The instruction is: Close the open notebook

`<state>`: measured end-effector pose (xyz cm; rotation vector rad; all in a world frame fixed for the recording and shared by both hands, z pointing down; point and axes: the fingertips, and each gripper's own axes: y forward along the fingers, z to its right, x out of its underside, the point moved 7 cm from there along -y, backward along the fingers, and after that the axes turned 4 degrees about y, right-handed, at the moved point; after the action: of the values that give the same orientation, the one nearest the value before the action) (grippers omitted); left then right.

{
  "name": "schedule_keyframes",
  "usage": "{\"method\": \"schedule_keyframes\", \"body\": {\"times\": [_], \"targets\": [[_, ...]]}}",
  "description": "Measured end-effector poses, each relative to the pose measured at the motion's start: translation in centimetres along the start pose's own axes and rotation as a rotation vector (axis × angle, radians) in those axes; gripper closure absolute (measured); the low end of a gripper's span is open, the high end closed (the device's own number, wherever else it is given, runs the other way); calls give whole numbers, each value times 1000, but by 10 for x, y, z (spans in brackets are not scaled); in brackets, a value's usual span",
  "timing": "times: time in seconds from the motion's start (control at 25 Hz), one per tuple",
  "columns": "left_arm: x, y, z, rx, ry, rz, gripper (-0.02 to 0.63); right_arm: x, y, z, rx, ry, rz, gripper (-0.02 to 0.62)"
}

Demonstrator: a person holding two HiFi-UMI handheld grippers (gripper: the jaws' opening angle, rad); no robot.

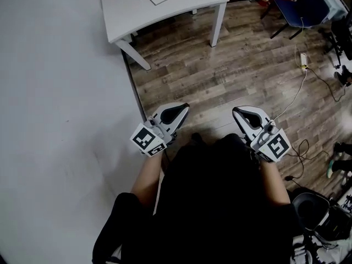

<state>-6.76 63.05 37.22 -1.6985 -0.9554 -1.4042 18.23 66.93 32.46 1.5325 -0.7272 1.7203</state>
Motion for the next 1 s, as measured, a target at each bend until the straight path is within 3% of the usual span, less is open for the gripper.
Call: {"method": "schedule_keyframes", "body": {"times": [0.24, 0.52, 0.8, 1.0], "targets": [[12, -17, -16, -34, -41, 25, 589, -2, 21, 3, 5, -15, -10, 588], [11, -3, -54, -92, -45, 21, 589, -3, 61, 47, -50, 20, -13, 588], [19, 36, -114, -153, -65, -36, 589, 7, 119, 132, -122, 56, -21, 588], [-1, 95, -169, -185, -65, -54, 589, -12, 147, 211, -166, 86, -16, 589]]}}
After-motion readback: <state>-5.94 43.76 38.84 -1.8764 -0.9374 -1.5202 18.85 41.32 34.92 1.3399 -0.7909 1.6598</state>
